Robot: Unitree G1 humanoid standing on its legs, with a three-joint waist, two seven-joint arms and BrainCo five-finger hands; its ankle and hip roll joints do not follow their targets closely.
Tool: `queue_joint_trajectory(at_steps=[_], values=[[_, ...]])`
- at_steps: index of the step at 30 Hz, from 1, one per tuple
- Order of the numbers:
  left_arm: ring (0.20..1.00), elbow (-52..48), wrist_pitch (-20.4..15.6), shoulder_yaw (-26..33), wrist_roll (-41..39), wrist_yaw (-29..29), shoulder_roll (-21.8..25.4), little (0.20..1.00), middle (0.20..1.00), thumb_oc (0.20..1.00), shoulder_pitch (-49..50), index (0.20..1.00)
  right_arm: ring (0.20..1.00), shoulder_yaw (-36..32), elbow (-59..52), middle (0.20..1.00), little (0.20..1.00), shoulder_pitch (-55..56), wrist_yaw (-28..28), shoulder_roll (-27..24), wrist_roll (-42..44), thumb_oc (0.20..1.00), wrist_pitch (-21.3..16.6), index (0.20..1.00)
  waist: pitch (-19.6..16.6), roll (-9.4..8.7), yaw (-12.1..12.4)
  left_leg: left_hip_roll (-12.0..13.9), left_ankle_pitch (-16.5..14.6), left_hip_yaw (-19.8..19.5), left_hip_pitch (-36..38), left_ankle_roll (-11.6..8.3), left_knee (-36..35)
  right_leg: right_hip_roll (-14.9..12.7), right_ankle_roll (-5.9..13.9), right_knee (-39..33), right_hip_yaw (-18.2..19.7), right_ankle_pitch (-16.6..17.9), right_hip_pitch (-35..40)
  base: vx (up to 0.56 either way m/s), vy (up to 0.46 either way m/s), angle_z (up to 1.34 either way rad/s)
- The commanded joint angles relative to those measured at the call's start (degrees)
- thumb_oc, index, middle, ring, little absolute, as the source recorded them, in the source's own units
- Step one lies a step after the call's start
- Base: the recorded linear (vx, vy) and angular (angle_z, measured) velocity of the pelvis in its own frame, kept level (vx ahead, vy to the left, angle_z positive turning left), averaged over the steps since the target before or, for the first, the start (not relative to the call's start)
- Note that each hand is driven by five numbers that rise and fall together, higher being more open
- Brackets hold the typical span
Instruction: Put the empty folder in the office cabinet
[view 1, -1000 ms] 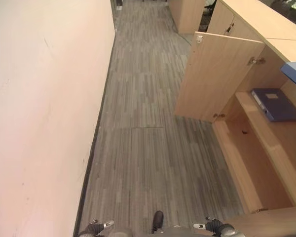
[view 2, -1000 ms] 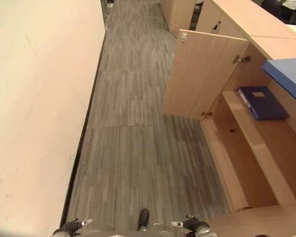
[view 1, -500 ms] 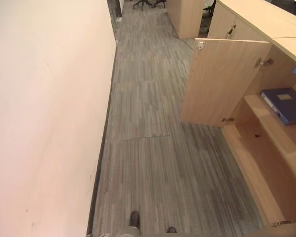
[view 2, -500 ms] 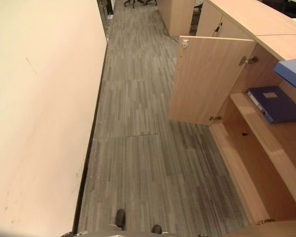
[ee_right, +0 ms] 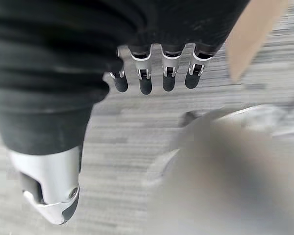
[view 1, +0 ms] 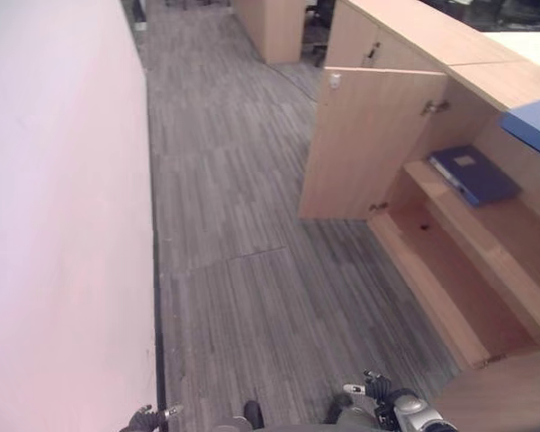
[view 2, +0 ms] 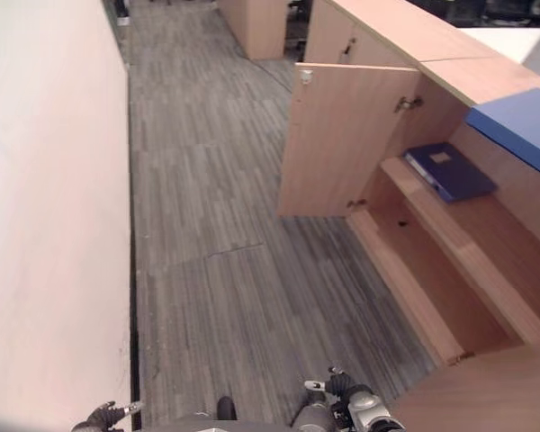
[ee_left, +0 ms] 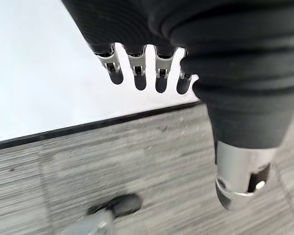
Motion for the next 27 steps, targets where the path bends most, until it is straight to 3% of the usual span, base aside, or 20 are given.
queue_joint_trajectory(at_steps=[1, 3, 8, 9, 11, 13, 15, 16, 20, 21, 23, 24, 25, 27], values=[[1.000, 1.20, -0.64, 0.46, 1.02, 0.05, 1.08, 1.000, 1.000, 1.000, -1.06, 1.000, 1.000, 0.00, 3.43, 1.000, 1.000, -1.80, -0.29, -1.18, -0.53, 1.000, -0.39, 1.000, 2.03, -0.51, -0.05, 0.72, -5.84, -2.27, 2.64, -1.98, 0.71, 4.82, -1.23, -8.71, 5.09, 8.93, 1.00, 0.23, -0.162, 0.17], [1.000, 1.53, -0.72, 0.23, 1.57, 0.22, 1.05, 1.000, 1.000, 1.000, -1.30, 1.000, 1.000, -0.14, 5.23, 1.000, 1.000, -1.24, -0.36, -0.93, -0.46, 1.000, -0.37, 1.000, 1.41, -0.98, -0.20, 0.81, -6.84, -2.82, 3.58, -2.34, 0.71, 5.83, -1.62, -10.72, 6.41, 9.42, 2.26, 0.25, -0.197, 0.21], [1.000, 1.76, -0.83, 0.29, 0.51, 0.32, 0.53, 1.000, 1.000, 1.000, -1.50, 1.000, 1.000, -0.87, 7.73, 1.000, 1.000, 0.08, -0.37, -0.58, 0.01, 1.000, -0.32, 1.000, -0.69, -0.93, -0.66, 4.31, -7.05, -3.45, 5.49, -4.23, 0.71, 7.49, -2.65, -9.79, 5.55, 7.95, 3.92, 0.24, -0.241, 0.17], [1.000, 1.54, -0.87, 0.14, -0.20, 0.17, 0.39, 1.000, 1.000, 1.000, -1.64, 1.000, 1.000, -1.17, 8.15, 1.000, 1.000, 0.24, -0.47, -0.51, 0.95, 1.000, -0.41, 1.000, -1.28, -0.86, -0.92, 6.71, -6.53, -3.44, 6.48, -5.30, 0.71, 8.65, -3.59, -8.66, 5.46, 6.02, 4.41, 0.27, -0.397, 0.23], [1.000, 1.18, -0.92, -0.45, -0.74, -0.34, 0.30, 1.000, 1.000, 1.000, -1.67, 1.000, 1.000, -1.29, 8.28, 1.000, 1.000, 0.41, -0.25, -0.24, 2.45, 1.000, -0.74, 1.000, -1.28, -1.77, -0.78, 10.98, -6.20, -3.15, 4.76, -6.62, 9.23, 10.94, -5.89, -8.30, 6.18, 2.77, 7.10, 0.28, -0.481, 0.10], [1.000, 0.53, -0.69, -1.63, -0.24, -0.65, 0.45, 1.000, 1.000, 1.000, -2.24, 1.000, 1.000, -0.81, 8.03, 1.000, 1.000, 0.19, -0.14, -0.42, 2.76, 1.000, -0.62, 1.000, -0.10, -3.04, -0.18, 14.10, -2.01, -4.95, -1.44, -6.47, 24.36, 12.76, -8.40, -9.08, 6.91, 1.26, 9.96, 0.13, -0.379, -0.04], [1.000, -0.67, -0.69, -3.08, 0.09, -0.48, 0.22, 1.000, 1.000, 1.000, -2.94, 1.000, 1.000, -0.63, 7.97, 1.000, 1.000, -0.02, -0.50, -1.22, 2.43, 1.000, -0.33, 1.000, 1.49, -4.04, 0.89, 14.52, 1.27, -7.02, -7.25, -4.66, 34.18, 13.39, -10.13, -9.33, 7.12, -0.21, 11.79, 0.08, -0.266, -0.20], [1.000, -0.98, -0.68, -3.46, 0.18, -0.55, 0.07, 1.000, 1.000, 1.000, -3.13, 1.000, 1.000, -0.61, 8.04, 1.000, 1.000, -0.09, -0.55, -1.50, 2.19, 1.000, -0.23, 1.000, 1.70, -4.18, 1.12, 13.94, 0.95, -7.39, -9.63, -4.05, 35.24, 13.29, -10.31, -9.44, 7.36, -0.66, 12.26, 0.07, -0.107, -0.25], [1.000, -1.08, -0.83, -3.69, -0.27, -0.67, -0.47, 1.000, 1.000, 1.000, -2.94, 1.000, 1.000, -0.92, 8.51, 1.000, 1.000, -0.13, -0.61, -2.25, 1.79, 1.000, -0.06, 1.000, 1.60, -4.70, 2.22, 11.26, -0.47, -8.20, -14.60, -3.77, 30.56, 12.28, -9.79, -9.96, 9.04, -1.38, 13.82, 0.10, 0.035, -0.30], [1.000, -0.63, -0.82, -3.42, -0.53, -0.64, -0.56, 1.000, 1.000, 1.000, -2.57, 1.000, 1.000, -1.17, 8.44, 1.000, 1.000, 0.03, -0.47, -2.45, 2.00, 1.000, -0.07, 1.000, 1.44, -4.74, 2.60, 10.37, -0.48, -8.88, -14.48, -4.10, 26.34, 11.85, -9.42, -10.18, 9.57, -1.60, 14.49, 0.15, 0.098, -0.36], [1.000, -0.01, -0.83, -3.31, -0.48, -0.44, -0.55, 1.000, 1.000, 1.000, -2.51, 1.000, 1.000, -1.33, 8.45, 1.000, 1.000, 0.30, -0.49, -2.72, 1.99, 1.000, -0.37, 1.000, 0.96, -4.06, 3.15, 9.85, 3.97, -11.37, -13.70, -6.12, 14.60, 11.88, -8.99, -10.24, 10.57, -2.60, 15.69, 0.19, 0.141, -0.38], [1.000, 0.04, -1.06, -3.38, -0.48, -0.31, -0.45, 1.000, 1.000, 1.000, -2.80, 1.000, 1.000, -1.40, 8.47, 1.000, 1.000, 0.50, -0.61, -2.79, 1.74, 1.000, -0.49, 1.000, 0.78, -3.65, 3.16, 10.17, 8.21, -12.79, -15.37, -6.78, 10.07, 11.93, -9.15, -10.19, 10.40, -2.67, 15.83, 0.24, 0.171, -0.35], [1.000, -0.09, -1.28, -3.62, -0.78, -0.08, -0.48, 1.000, 1.000, 1.000, -3.24, 1.000, 1.000, -1.38, 8.73, 1.000, 1.000, 1.03, -0.71, -2.75, 1.23, 1.000, -0.58, 1.000, 0.69, -3.04, 3.17, 11.07, 10.47, -14.27, -16.48, -7.83, 4.07, 12.10, -9.13, -10.21, 11.07, -3.62, 17.11, 0.28, 0.192, -0.30], [1.000, -0.24, -1.37, -3.65, -0.97, -0.05, -0.76, 1.000, 1.000, 1.000, -3.36, 1.000, 1.000, -1.69, 8.99, 1.000, 1.000, 1.75, -0.67, -2.63, 0.73, 1.000, -0.58, 1.000, 0.50, -2.60, 2.99, 12.16, 11.56, -13.82, -16.70, -8.71, 0.80, 12.02, -8.70, -10.67, 11.61, -4.31, 18.62, 0.27, 0.179, -0.08]])
